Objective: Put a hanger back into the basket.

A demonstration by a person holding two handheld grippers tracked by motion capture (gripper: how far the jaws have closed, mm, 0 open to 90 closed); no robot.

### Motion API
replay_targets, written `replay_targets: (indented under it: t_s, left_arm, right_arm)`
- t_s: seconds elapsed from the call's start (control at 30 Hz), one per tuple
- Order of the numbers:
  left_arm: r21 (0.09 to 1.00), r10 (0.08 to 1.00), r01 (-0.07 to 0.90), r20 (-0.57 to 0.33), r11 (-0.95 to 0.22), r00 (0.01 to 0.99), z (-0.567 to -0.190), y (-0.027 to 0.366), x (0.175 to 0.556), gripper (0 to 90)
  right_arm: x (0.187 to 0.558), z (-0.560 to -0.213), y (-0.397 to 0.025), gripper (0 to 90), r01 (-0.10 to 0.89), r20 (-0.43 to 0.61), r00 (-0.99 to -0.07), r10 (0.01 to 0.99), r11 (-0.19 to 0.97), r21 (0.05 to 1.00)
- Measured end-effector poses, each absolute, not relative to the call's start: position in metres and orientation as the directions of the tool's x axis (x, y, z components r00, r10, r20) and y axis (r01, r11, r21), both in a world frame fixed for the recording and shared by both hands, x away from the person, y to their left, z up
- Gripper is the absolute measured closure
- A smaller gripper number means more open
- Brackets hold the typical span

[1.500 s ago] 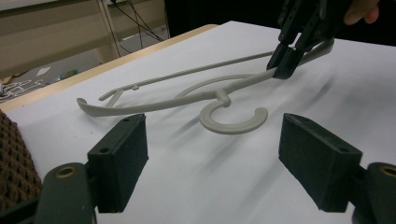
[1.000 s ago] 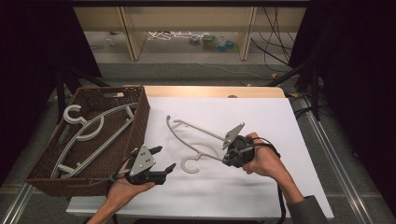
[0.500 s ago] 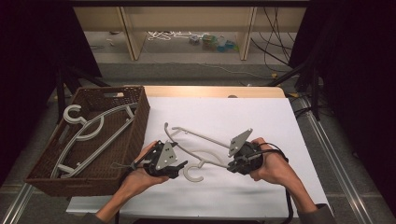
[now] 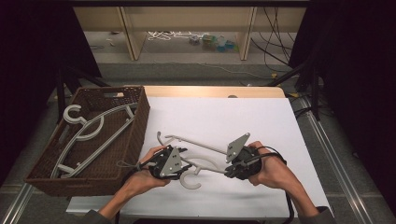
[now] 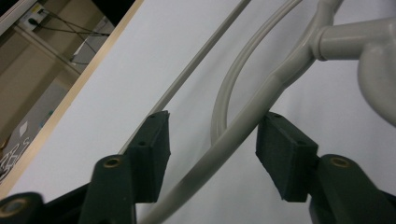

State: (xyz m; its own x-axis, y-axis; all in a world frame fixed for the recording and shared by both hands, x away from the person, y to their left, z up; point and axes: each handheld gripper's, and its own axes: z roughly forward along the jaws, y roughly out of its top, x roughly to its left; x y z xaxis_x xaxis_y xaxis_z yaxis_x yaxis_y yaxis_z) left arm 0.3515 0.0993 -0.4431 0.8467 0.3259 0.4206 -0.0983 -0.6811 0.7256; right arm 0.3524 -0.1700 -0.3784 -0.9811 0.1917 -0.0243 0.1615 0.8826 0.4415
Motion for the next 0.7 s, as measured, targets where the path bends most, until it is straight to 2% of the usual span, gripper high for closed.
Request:
replay_targets:
  t_s: [0.23, 0.4, 0.7]
  left_arm:
    - [0.684, 0.225, -0.172, 0.451, -0.709, 0.864, -0.442, 0.097, 0.349, 64.7]
    - [0.633, 0.148, -0.270, 0.526, -0.726, 0.837, -0.436, 0.097, 0.343, 69.2]
    - [0.613, 0.077, -0.316, 0.527, -0.724, 0.846, -0.422, 0.095, 0.333, 76.8]
  right_arm:
    - [0.351, -0.378, -0.169, 83.1, 0.144, -0.021, -0.985, 0.171, 0.884, 0.445]
    - [0.352, -0.377, -0.173, 83.1, 0.131, -0.016, -0.988, 0.156, 0.876, 0.464]
    - [0.358, -0.373, -0.188, 79.4, 0.137, 0.015, -0.988, 0.153, 0.833, 0.535]
